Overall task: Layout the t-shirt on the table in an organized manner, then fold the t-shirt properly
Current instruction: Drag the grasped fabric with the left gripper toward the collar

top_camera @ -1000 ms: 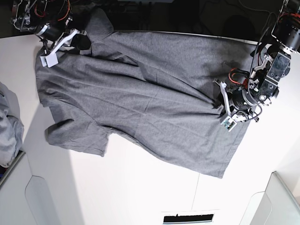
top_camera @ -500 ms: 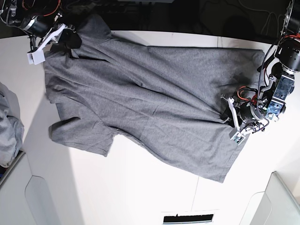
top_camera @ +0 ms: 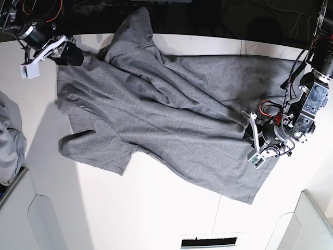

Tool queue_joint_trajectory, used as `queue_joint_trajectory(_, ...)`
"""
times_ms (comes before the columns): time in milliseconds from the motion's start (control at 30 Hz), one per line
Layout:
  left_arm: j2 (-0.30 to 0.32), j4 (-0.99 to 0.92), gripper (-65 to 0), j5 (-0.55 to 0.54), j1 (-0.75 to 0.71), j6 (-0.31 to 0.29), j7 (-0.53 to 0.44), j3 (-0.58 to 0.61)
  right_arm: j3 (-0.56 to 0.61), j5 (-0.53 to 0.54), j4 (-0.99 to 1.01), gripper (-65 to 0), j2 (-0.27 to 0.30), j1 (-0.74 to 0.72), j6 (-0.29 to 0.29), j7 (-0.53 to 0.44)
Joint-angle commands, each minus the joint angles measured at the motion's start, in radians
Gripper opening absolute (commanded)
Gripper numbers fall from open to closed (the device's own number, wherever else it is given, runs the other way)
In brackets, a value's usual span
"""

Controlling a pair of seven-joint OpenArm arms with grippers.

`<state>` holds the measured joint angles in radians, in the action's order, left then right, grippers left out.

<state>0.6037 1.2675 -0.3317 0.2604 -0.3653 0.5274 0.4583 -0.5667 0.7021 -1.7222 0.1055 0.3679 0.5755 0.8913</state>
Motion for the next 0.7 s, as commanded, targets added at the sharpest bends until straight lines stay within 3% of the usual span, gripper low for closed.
queue_joint_trajectory(0, 0.014, 0.047, -38.0, -0.008, 0.012, -0.002, -0.001, -0.008, -0.005, -0.011, -0.014, -35.5, 0.011, -0.027, -0.005, -0.024)
queue_joint_trajectory(233, 0.014, 0.287, -38.0, -0.063, -0.082, -0.016, 0.034, -0.008, -0.005, -0.153, 0.1, -35.5, 0.047, -0.164, -0.058, -0.049)
queue_joint_trajectory(433, 0.011, 0.46, -38.0, -0.135, -0.233, -0.105, 0.034, -0.008, -0.005, -0.17, 0.299, -35.5, 0.131, -0.254, -0.082, -0.09)
queue_joint_trajectory(567, -0.029, 0.509, -38.0, -0.166, -0.339, -0.178, 0.03, -0.006, -0.003, -0.152, 0.384, -35.5, 0.143, -0.307, -0.068, -0.087)
queue_joint_trajectory(667, -0.085, 0.507, -38.0, -0.161, -0.383, -0.185, 0.031, -0.005, 0.014, -0.14, 0.426, -35.5, 0.143, -0.344, -0.063, -0.085)
